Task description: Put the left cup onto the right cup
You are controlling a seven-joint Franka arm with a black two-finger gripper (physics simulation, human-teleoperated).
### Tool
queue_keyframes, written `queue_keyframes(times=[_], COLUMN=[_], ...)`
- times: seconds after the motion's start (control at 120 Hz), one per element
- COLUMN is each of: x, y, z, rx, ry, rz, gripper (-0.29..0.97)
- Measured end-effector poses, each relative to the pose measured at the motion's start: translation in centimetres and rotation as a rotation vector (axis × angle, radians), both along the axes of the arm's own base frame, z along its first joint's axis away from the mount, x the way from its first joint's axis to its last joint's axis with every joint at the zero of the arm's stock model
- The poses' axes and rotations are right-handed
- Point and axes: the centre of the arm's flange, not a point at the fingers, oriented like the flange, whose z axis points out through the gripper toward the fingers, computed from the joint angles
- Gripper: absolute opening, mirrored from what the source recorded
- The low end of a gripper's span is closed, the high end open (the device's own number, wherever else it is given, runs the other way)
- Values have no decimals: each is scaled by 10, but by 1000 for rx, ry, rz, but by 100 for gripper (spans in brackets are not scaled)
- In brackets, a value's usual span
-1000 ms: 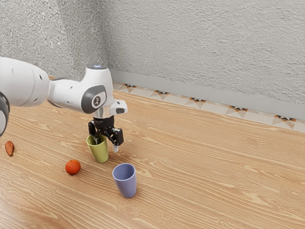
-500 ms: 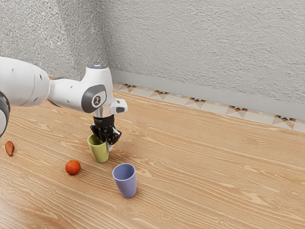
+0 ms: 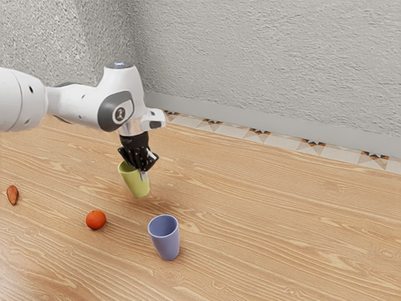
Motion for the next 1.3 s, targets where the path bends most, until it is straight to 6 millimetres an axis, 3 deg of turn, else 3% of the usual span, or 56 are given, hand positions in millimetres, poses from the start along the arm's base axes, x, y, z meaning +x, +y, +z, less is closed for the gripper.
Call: queue_keyframes(times=[0.217,0.6,0.842,1.083,1.3], x=[-14,-53,-80,-90,-104], y=[-10,-38,-60,-98,-115], z=[48,83,92,92,97], rx=[-8,-22,-24,-17,-11], ry=[-30,-25,-21,-11,0], rz=[-19,-74,-121,-195,-231], gripper=[-10,-11,-11,-11,-11])
